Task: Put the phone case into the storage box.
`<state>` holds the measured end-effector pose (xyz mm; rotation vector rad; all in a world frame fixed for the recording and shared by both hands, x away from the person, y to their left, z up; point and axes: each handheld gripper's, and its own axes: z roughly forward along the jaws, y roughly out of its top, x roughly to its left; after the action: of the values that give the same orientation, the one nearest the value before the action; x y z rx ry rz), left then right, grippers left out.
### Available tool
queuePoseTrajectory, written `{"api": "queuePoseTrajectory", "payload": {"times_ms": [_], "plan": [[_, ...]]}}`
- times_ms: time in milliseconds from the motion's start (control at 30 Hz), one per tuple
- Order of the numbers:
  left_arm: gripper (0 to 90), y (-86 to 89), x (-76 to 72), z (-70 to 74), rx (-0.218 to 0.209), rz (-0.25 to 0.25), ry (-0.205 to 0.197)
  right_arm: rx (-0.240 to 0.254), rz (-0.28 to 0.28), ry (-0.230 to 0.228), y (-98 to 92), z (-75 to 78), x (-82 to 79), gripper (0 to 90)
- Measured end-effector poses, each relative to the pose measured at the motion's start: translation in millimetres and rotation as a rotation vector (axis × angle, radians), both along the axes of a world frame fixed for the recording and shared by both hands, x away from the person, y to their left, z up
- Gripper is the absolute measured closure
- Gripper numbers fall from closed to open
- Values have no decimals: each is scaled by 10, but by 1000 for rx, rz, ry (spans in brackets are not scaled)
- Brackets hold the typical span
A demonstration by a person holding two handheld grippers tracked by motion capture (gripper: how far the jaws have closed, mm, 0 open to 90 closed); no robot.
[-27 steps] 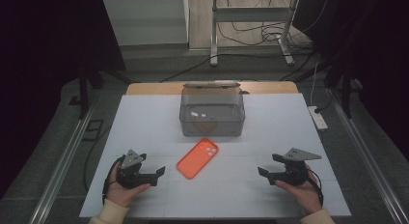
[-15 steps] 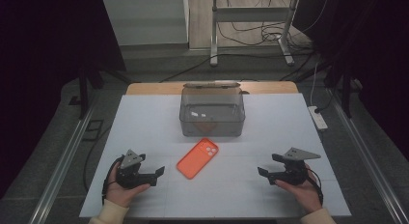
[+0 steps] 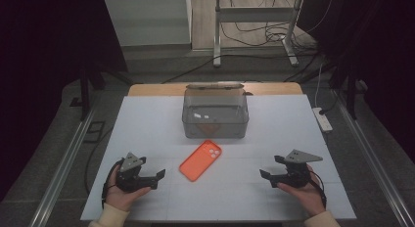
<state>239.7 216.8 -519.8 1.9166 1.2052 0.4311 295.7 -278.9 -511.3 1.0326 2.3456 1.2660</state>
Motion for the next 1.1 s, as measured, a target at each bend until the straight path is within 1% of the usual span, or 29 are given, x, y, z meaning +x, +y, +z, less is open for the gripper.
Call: {"api": "queuePoseTrajectory", "payload": {"times_ms": [300, 367, 400, 633, 733, 767, 833, 1000, 1033, 1100], "plan": [[119, -27, -14, 46, 2, -3, -3, 0, -1, 1, 7, -8, 18, 165], [120, -33, -21, 62, 2, -3, -5, -9, -5, -2, 9, -7, 23, 164], [120, -36, -26, 70, 2, -3, -8, -4, -4, -2, 10, -8, 25, 165], [122, -76, -48, 128, 1, -20, -24, -2, 9, -4, 10, 11, 60, 163], [124, -97, -48, 149, 3, -24, -25, 6, 8, -9, -1, 27, 84, 164], [125, -106, -47, 157, 4, -26, -25, 1, 7, -8, -1, 31, 90, 164], [127, -119, -45, 178, 8, -32, -26, 7, 15, -5, 8, 33, 102, 164], [129, -144, -29, 231, 18, -40, -26, -5, 31, -7, 44, 33, 123, 164], [130, -149, -23, 241, 17, -40, -24, -17, 34, -3, 48, 35, 123, 164], [133, -159, -14, 262, 22, -41, -23, -11, 37, -3, 59, 26, 124, 164]]}}
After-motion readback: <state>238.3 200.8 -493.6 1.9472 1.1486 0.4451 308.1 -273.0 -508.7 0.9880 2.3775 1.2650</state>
